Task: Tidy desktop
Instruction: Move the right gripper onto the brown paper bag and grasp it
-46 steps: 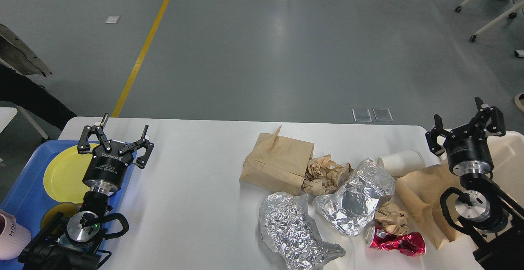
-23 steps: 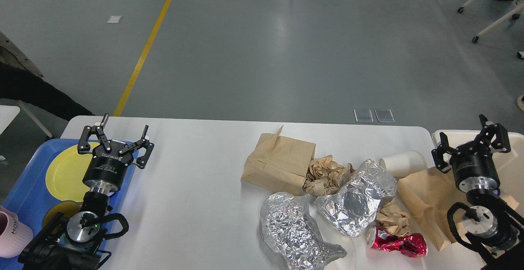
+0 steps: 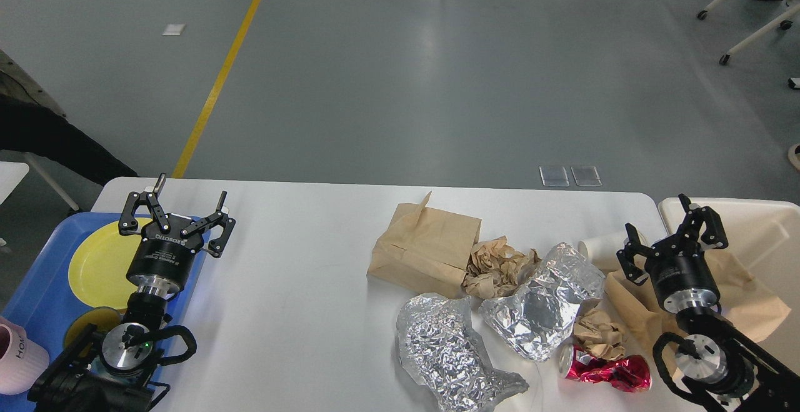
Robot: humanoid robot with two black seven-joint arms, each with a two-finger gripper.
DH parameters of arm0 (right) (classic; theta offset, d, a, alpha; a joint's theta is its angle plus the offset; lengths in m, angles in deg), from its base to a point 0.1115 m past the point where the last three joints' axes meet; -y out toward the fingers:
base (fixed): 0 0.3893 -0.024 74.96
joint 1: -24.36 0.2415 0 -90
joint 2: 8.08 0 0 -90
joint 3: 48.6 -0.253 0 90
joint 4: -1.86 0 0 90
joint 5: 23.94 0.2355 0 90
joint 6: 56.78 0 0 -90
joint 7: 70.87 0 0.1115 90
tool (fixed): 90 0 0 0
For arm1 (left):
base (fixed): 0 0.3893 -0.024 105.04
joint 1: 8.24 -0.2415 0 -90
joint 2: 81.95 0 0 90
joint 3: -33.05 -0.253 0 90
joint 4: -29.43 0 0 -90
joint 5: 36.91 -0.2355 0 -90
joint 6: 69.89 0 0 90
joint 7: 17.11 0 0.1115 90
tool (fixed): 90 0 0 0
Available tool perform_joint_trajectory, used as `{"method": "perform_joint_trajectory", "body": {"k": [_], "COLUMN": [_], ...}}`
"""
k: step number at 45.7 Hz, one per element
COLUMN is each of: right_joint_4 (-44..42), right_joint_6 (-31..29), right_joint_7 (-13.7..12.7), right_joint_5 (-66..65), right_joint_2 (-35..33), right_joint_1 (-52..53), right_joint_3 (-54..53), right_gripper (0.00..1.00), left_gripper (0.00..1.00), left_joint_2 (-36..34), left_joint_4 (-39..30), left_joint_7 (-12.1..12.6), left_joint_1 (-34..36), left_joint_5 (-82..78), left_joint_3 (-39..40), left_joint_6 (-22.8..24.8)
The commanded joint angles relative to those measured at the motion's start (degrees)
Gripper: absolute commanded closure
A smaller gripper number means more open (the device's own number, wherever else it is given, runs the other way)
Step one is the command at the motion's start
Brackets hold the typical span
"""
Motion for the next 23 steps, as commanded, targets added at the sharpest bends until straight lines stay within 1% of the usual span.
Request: {"method": "perform_joint_trajectory", "body": {"k": [1, 14, 19, 23], "right_joint_4": [1.06, 2.56, 2.38, 2.65], "right_joint_6": [-0.15, 0.03, 1.61, 2.92], "right_joint_7": [0.13, -0.13, -1.27, -3.47], "right_joint_5": [-0.04, -0.13, -0.04, -0.04], "right_joint_2": [0.33, -0.11, -0.63, -1.43], "right_joint_1": [0.12, 1.61, 4.16, 5.65], "right_joint_3": [2.60, 2.95, 2.60, 2.51], "right_gripper": [0.00, 0.00, 0.00, 0.00], "left_gripper": [0.03, 0.03, 0.03, 0.03], "left_joint_2": [0.00, 0.00, 0.00, 0.00], "left_joint_4": [0.00, 0.00, 0.00, 0.00], "left_joint_7": [0.00, 0.09, 0.00, 0.00], "left_joint_1": [0.05, 0.05, 0.05, 0.05], "left_joint_5": [0.00, 0.00, 0.00, 0.00], "left_joint_3": [0.00, 0.00, -0.09, 0.00], "left_joint_6": [0.00, 0.00, 0.00, 0.00]}}
